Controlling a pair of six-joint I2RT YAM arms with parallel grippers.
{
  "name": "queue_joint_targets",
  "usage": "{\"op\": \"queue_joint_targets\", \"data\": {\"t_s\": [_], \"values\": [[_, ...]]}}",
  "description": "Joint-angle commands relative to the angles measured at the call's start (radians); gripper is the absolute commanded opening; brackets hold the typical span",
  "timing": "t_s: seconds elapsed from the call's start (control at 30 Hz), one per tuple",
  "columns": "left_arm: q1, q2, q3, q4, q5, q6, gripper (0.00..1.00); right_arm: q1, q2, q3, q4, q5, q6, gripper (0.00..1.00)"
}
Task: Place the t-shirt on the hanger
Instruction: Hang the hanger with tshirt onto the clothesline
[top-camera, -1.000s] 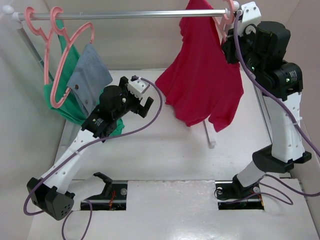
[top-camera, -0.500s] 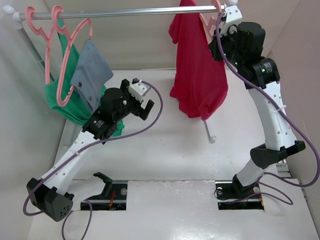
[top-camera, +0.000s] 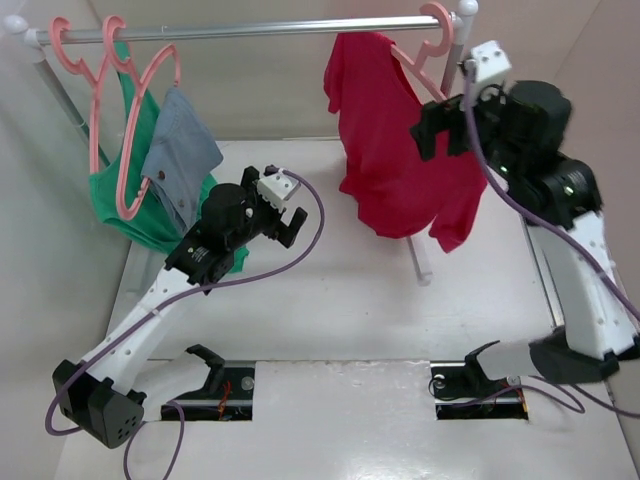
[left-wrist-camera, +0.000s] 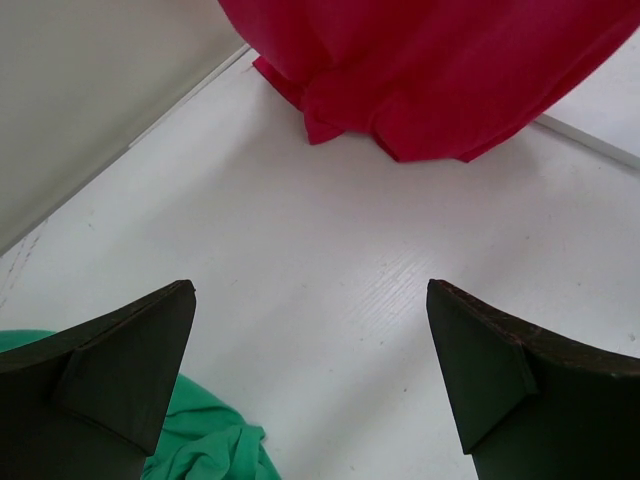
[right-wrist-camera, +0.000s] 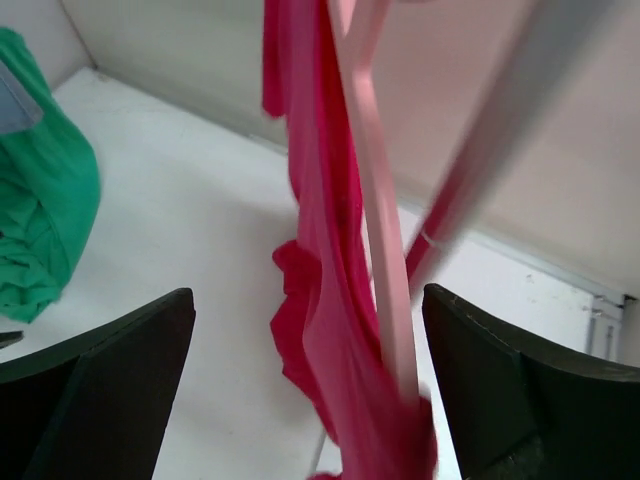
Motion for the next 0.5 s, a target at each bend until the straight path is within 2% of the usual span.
{"op": "queue_joint_targets", "data": {"t_s": [0.0,0.1,0.27,0.37,0.4,0.47], "values": [[-0.003,-0.025,-0.010,0.044,0.017,-0.015,1.00,0.013,-0.162,0.005,0.054,0.076,-0.025,1.00],[-0.003,-0.025,-0.010,0.044,0.026,-0.015,1.00,0.024,-0.248,-0.004,0.041,0.129,-0.050,1.00],[-0.003,-0.016,-0.041,0.062,0.026,-0.015,1.00,0.033,-0.405,-0.128,0.060,0.175,-0.059,1.00],[-0.003,-0.028,-0.098,0.099,-0.014,-0.050,1.00,0.033,-0.521,-0.298,0.048,0.320,-0.004,1.00],[-0.003,-0.038,-0.142,0.113,-0.024,-0.064,1.00,0.033,-0.582,-0.411,0.017,0.371,0.061,1.00],[-0.003,-0.047,-0.197,0.166,-0.064,-0.092,1.00,0.033,-0.653,-0.532,-0.023,0.504,0.152,1.00]]}}
